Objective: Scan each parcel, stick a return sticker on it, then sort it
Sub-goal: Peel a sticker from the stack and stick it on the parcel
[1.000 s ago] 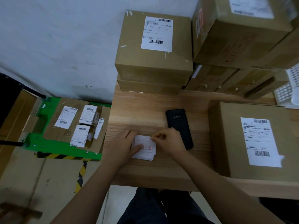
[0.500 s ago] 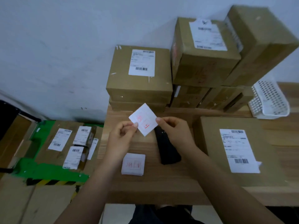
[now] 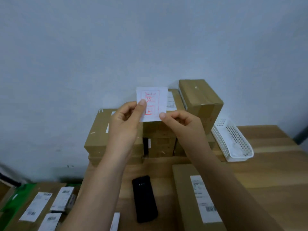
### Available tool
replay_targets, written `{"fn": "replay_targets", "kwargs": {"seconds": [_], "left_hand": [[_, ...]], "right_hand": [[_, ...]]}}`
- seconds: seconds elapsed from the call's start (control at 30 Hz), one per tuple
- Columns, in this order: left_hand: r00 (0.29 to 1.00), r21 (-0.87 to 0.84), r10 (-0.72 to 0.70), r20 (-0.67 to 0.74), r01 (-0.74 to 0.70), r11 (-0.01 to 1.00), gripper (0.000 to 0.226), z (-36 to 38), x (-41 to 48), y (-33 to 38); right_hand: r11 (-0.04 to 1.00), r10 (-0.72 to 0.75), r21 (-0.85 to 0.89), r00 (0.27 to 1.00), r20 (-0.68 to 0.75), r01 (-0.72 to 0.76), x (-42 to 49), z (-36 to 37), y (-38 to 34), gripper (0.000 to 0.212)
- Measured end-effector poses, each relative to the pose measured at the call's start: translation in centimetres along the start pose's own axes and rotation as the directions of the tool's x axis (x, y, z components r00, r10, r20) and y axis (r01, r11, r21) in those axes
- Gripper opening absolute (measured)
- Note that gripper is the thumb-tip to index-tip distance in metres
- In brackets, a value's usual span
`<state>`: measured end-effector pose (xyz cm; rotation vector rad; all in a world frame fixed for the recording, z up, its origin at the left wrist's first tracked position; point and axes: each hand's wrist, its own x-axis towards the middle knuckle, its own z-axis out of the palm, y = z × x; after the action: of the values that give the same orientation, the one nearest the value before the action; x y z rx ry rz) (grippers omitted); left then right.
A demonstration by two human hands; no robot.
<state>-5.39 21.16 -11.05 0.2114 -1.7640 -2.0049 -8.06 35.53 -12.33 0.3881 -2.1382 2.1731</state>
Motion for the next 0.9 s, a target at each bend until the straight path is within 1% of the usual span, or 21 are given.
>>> {"fn": "replay_targets", "kwargs": {"seconds": [0.07,0.13,0.2,0.27,0.33,0.4,0.5,0.63,0.77,0.83,0.9], "left_hand": [[0.999,0.019,0.044,0.019,-0.045,0.999,0.018,2.0,-0.6,1.3],[0.993,0.062,0.112,0.027,-0.113,0.992,0.016,3.8,-1.2,2.2],[0.985,0.094,0.171,0.037,-0.174,0.980,0.014,5.2,-1.9,3.0],[0.981,0.082,0.192,0.020,-0.193,0.978,0.015,6.3,-2.5,3.5],[0.982,0.065,0.187,0.008,-0.187,0.980,0.016,7.2,-3.0,3.8],[0.983,0.088,0.182,0.021,-0.183,0.979,0.015,8.2,-3.6,3.7],[0.988,0.078,0.154,-0.007,-0.153,0.985,0.017,9.4,-4.4,3.4],[0.987,0.027,0.148,-0.069,-0.147,0.989,0.014,10.4,-5.2,3.5],[0.984,-0.003,0.168,-0.060,-0.168,0.986,0.015,11.3,-6.2,3.8],[0.982,0.017,0.182,-0.045,-0.182,0.983,0.015,11.7,-6.6,3.9],[0.981,0.037,0.192,-0.025,-0.191,0.981,0.015,11.9,-7.0,3.9]], "right_hand": [[0.999,-0.033,0.010,0.999,0.002,0.033,0.4,-1.5,-1.5,0.016],[0.997,-0.065,0.034,0.998,0.015,0.064,0.8,-3.0,-3.0,0.023],[0.992,-0.100,0.077,0.995,0.017,0.098,1.2,-4.3,-4.4,0.020],[0.983,-0.124,0.138,0.992,0.005,0.122,1.4,-5.3,-5.5,0.015],[0.968,-0.121,0.219,0.992,-0.017,0.122,1.4,-6.0,-6.2,0.016],[0.956,-0.102,0.273,0.994,-0.028,0.105,1.2,-6.7,-6.6,0.019],[0.962,-0.091,0.257,0.996,-0.012,0.091,0.9,-8.0,-6.7,0.019],[0.976,-0.093,0.201,0.996,0.009,0.090,0.3,-9.9,-6.6,0.011],[0.986,-0.103,0.135,0.993,0.052,0.095,-0.4,-11.1,-6.6,0.005],[0.988,-0.114,0.116,0.991,0.063,0.107,-0.6,-11.6,-6.8,0.006],[0.984,-0.129,0.133,0.991,0.047,0.121,-0.8,-12.0,-7.0,0.008]]}}
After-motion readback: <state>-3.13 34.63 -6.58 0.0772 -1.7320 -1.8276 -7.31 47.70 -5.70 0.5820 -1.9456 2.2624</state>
